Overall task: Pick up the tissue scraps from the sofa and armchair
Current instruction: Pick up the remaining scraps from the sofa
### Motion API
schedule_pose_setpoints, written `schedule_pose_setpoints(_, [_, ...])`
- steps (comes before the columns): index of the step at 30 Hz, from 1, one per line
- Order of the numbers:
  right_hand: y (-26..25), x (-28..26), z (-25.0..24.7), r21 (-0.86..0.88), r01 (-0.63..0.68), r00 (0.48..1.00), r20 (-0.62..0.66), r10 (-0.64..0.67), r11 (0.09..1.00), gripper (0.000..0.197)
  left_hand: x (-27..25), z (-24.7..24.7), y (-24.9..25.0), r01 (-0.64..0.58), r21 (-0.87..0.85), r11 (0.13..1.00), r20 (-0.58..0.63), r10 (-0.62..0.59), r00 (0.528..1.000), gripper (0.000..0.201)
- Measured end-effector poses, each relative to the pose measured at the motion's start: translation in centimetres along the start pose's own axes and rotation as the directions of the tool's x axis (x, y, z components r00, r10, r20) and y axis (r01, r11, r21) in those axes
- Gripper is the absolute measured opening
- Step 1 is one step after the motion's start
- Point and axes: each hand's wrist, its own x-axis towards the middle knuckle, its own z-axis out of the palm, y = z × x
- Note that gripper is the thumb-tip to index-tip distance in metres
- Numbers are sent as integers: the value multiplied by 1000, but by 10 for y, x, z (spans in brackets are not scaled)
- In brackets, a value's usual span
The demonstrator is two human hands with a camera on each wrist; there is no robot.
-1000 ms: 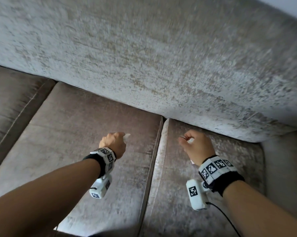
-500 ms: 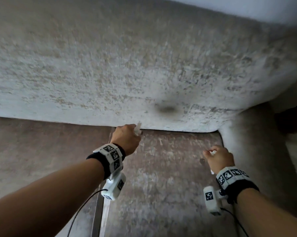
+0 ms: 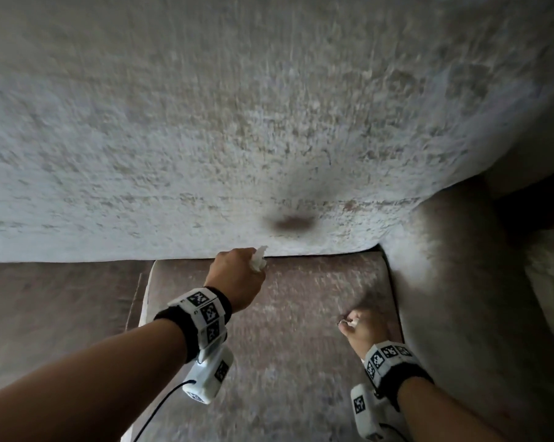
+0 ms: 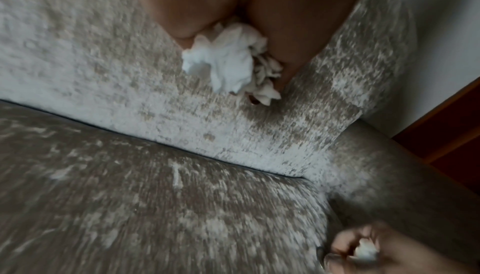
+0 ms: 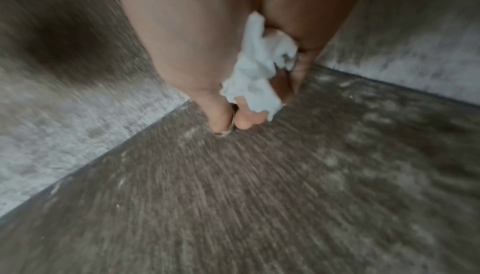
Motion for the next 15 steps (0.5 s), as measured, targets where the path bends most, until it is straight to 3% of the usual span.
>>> schedule_pose_setpoints(4, [-4, 8, 9, 6, -11, 999, 45, 10, 1000, 12, 9, 11, 0, -25, 26, 999, -9, 25, 1000, 29])
schedule_pose_setpoints(7, [-2, 15, 16, 0, -31, 999, -15, 31, 1000, 31, 14, 16, -1, -20, 38, 999, -13, 21, 1000, 29])
schedule_pose_setpoints(9, [-2, 17, 18, -26, -63, 997, -48, 61, 998, 25, 13, 18, 0, -14, 35, 999, -5, 14, 1000, 30])
schedule_pose_setpoints(11, [-6, 14, 16, -78, -63, 996, -71, 57, 995, 8, 13, 19, 2, -21, 37, 999, 4, 21, 1000, 31])
schedule_pose_setpoints(15, [-14, 6, 12, -280, -39, 999, -6, 39, 959, 17, 15, 19, 4, -40, 26, 999, -5, 40, 999, 31])
